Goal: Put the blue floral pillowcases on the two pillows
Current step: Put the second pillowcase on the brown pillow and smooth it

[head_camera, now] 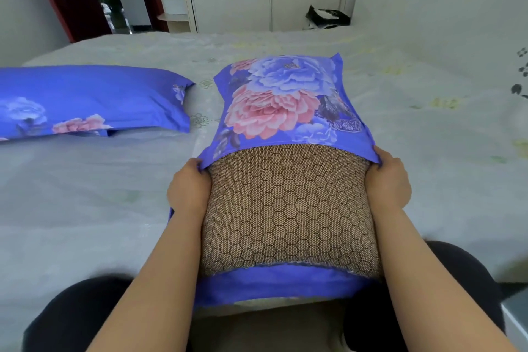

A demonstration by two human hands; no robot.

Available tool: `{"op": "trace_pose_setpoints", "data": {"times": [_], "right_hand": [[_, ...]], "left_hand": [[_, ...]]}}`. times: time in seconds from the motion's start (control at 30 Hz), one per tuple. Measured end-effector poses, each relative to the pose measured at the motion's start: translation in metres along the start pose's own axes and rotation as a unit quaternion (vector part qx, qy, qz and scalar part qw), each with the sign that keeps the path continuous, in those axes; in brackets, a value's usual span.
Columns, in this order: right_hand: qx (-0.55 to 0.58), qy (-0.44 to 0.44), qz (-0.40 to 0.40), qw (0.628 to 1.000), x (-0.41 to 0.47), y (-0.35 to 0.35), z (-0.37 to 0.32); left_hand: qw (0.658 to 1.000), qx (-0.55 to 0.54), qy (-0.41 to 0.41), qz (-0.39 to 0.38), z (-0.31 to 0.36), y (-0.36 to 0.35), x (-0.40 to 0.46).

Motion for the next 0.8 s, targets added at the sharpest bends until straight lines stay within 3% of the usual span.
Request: {"op": "trace_pose_setpoints", "data": {"times": [0.1, 0.2, 0.3, 0.43, 0.6, 0.8], "right_hand": [[0.026, 0.073, 0.064, 0.995, 0.005, 0.012, -0.015], [0.054, 0.239, 0.115, 0.963, 0.003, 0.024, -0.045], [0.029, 0.324, 0.111, 0.939, -0.007, 0.028, -0.075], [0.022, 0.373, 0.108, 0.921, -0.017, 0.021, -0.097], [0.13, 0.398, 0.149, 0.896, -0.024, 0.024, -0.081], [0.094, 0.383, 0.04, 0.918, -0.027, 0.013, -0.064]], "left_hand": [[0.997, 0.062, -0.034, -0.027, 0.004, 0.01, 0.009], [0.99, 0.085, -0.111, 0.02, 0.02, 0.024, 0.015], [0.973, 0.069, -0.206, 0.084, 0.052, 0.04, 0.015], [0.936, 0.083, -0.323, 0.113, 0.096, 0.038, 0.0], [0.88, -0.043, -0.406, 0.242, 0.082, 0.028, -0.019], [0.892, -0.016, -0.42, 0.169, 0.086, 0.017, -0.026]]}}
Point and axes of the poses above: each hand's wrist, its own x-axis towards the middle knuckle, its own y-axis out of the back of the hand, z = x × y, the point moved 2 cm from there along x, towards the middle knuckle, and after that the axes turned 7 degrees about -y, right-handed, at the moved point
